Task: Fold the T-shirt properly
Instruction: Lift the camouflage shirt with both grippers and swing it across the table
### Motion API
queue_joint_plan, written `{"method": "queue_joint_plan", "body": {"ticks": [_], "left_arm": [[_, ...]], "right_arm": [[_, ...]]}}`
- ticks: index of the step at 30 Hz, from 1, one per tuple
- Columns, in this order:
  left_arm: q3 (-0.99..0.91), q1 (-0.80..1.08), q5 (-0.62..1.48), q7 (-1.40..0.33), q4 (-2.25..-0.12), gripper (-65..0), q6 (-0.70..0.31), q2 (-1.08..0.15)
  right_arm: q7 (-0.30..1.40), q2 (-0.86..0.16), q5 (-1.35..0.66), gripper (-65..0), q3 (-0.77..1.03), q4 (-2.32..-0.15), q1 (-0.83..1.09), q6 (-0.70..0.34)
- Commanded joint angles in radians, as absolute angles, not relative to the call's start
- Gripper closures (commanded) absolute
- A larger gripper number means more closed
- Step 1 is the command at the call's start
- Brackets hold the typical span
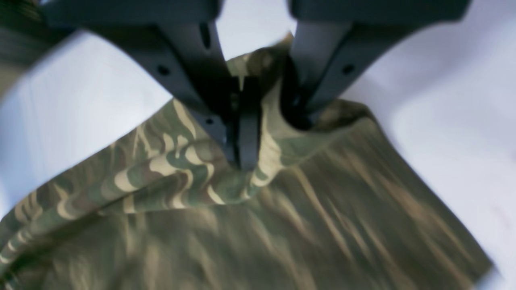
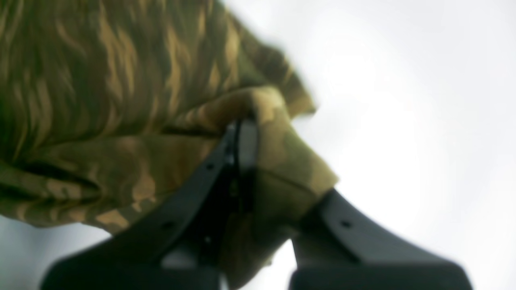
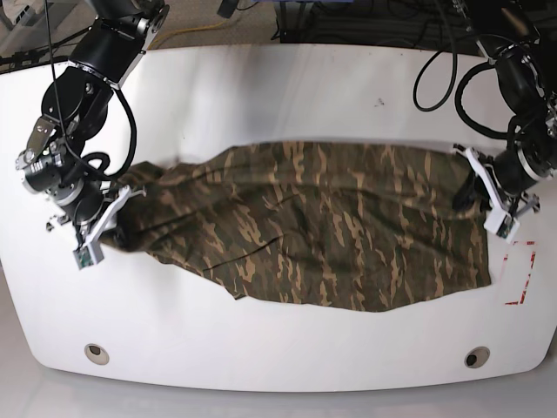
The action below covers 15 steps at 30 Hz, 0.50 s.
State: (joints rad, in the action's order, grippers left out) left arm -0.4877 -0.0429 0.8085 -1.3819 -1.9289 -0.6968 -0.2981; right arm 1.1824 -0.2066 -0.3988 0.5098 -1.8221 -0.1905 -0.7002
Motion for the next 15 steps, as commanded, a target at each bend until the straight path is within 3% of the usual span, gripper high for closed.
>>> {"method": "queue_joint_plan", "body": {"ticks": [1, 15], "left_arm": [[-0.486, -0.127, 0.788, -1.368, -1.946, 0.0, -0.698, -0.314], [-0.395, -0.621, 0.731, -1.368, -1.936, 0.0, -0.698, -0.437]], "right_arm": [[1.155, -0.237, -0.415, 0.0, 0.510, -1.836, -0.265, -0.698], [1.173, -0.358, -0.308, 0.0, 0.289, -1.779, -0.736, -0.698]]}}
